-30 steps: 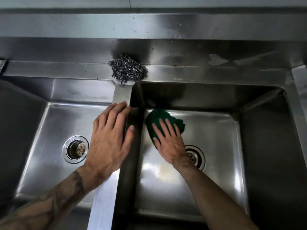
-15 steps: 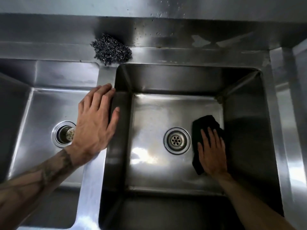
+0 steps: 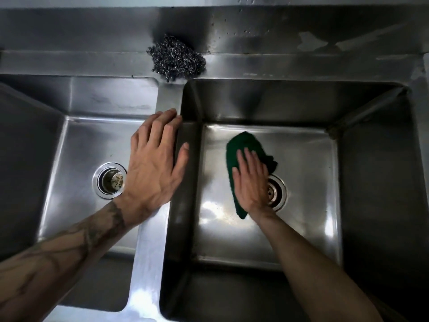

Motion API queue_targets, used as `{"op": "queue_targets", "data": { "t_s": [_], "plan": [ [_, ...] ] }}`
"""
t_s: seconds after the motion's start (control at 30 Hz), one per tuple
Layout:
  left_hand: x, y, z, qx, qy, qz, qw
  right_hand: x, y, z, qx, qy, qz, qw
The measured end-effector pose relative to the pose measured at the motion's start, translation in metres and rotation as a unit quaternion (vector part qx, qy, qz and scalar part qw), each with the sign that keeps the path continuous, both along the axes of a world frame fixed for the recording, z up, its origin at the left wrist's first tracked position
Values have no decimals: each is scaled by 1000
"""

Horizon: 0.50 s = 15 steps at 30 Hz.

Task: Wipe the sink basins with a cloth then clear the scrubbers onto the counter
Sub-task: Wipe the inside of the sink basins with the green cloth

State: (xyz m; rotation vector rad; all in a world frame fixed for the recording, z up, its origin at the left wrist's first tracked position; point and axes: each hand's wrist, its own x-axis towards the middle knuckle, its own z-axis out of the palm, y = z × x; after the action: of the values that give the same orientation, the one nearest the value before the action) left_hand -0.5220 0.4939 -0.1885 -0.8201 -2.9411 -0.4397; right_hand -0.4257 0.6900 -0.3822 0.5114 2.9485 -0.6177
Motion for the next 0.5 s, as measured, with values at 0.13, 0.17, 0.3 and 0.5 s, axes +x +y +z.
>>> {"op": "queue_targets", "data": {
  "t_s": [0.13,0.17,0.3,0.5],
  "plan": [
    [0,0,1,-3,-4,5,1000,17,-67,4,-5,4,127,992],
    [0,0,0,-4,-6,5,1000,30,-79,5,-7,3,139,990],
    [-1,-1,0,-9,-6,3,1000,76,-70,2,38,-18,211,977],
    [1,0,2,-9,-5,6,1000,130,-4,1,78,-70,217,970]
  ]
}}
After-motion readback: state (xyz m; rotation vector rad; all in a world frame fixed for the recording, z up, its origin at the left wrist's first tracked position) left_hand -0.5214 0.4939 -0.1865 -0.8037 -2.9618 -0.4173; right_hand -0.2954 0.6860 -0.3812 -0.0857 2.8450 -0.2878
